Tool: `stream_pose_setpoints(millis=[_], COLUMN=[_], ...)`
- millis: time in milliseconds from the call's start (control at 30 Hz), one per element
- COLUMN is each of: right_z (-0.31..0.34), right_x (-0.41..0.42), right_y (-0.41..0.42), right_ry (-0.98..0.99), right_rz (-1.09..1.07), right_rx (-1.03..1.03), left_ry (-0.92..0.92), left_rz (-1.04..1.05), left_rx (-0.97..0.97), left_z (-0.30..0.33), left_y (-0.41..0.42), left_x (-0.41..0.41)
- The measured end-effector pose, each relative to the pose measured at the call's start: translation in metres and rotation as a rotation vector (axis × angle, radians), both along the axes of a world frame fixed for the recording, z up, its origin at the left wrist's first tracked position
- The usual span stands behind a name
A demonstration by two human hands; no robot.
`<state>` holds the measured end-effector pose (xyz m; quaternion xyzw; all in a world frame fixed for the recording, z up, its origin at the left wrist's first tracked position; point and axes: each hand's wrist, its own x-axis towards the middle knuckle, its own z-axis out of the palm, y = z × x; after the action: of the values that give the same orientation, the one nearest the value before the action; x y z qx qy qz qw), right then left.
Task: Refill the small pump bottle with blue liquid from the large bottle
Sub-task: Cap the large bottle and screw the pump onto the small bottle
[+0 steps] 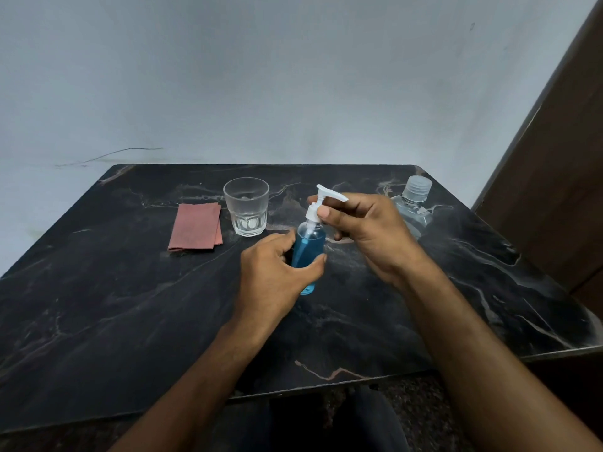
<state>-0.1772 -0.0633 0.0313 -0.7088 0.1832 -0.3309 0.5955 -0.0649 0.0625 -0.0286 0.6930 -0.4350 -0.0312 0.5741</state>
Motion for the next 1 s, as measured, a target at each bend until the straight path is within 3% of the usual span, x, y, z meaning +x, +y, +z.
stream_pose_setpoints(millis=[333, 800, 1000], right_z=[0.006, 0.002, 0.001], right_x=[-0.002, 0.001, 0.002], right_y=[-0.005, 0.006, 0.006], right_ry=[0.097, 0.013, 0.121], right_rz=[0.008, -0.154, -0.155], right_rx=[-0.153, -0.118, -0.183], left_ry=[-0.016, -0.049, -0.034], left_rz=[-0.001, 0.022, 0.021], left_rx=[0.009, 0.000, 0.003], left_z=[0.002, 0.001, 0.005], left_y=[-0.001, 0.001, 0.001], left_x=[0.001, -0.003, -0.003])
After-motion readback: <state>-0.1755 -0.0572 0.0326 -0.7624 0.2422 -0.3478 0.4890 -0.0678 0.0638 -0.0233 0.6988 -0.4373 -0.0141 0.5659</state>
